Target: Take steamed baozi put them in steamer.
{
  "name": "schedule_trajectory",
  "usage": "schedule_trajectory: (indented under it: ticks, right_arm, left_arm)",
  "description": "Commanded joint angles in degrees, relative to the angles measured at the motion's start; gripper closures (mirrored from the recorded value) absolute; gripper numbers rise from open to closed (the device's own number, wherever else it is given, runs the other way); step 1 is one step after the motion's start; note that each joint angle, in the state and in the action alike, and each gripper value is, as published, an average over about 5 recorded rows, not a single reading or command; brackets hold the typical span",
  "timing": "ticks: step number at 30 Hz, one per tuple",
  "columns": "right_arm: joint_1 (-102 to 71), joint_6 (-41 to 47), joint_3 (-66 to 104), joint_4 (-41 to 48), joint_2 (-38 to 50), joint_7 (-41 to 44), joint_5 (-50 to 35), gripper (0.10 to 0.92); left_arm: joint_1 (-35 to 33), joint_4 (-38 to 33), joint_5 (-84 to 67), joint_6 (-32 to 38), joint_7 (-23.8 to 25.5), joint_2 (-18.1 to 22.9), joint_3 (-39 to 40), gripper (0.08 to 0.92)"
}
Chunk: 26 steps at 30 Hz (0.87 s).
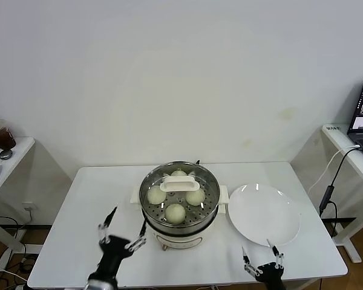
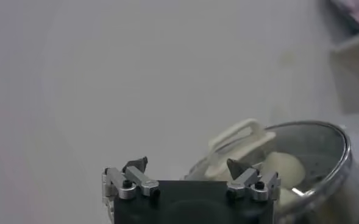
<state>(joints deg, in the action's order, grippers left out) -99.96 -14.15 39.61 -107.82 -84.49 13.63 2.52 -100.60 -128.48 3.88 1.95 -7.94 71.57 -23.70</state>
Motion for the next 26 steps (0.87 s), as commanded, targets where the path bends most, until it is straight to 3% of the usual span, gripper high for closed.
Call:
schedule_trajectory:
  ticks: [1, 10, 26]
  right_arm:
    - [-4.99, 5.3, -3.1, -5.68, 3.79, 0.68, -7.75, 0.203]
    - [-5.28, 4.5, -4.56, -6.41, 3.25, 0.0, -6.87, 0.203]
    - [-4.88, 3.21, -4.68, -5.15, 3.22, -0.13, -6.68, 0.203]
  left_arm:
    - [-15.12, 9.85, -17.44, 16.76, -3.98, 5.56, -5.78, 0.177]
    - [-16.29, 12.2, -12.28, 21.37, 0.06, 7.26, -4.59, 0.177]
    - [-15.21, 12.62, -11.75, 18.39, 2.71, 7.86, -7.66, 0.177]
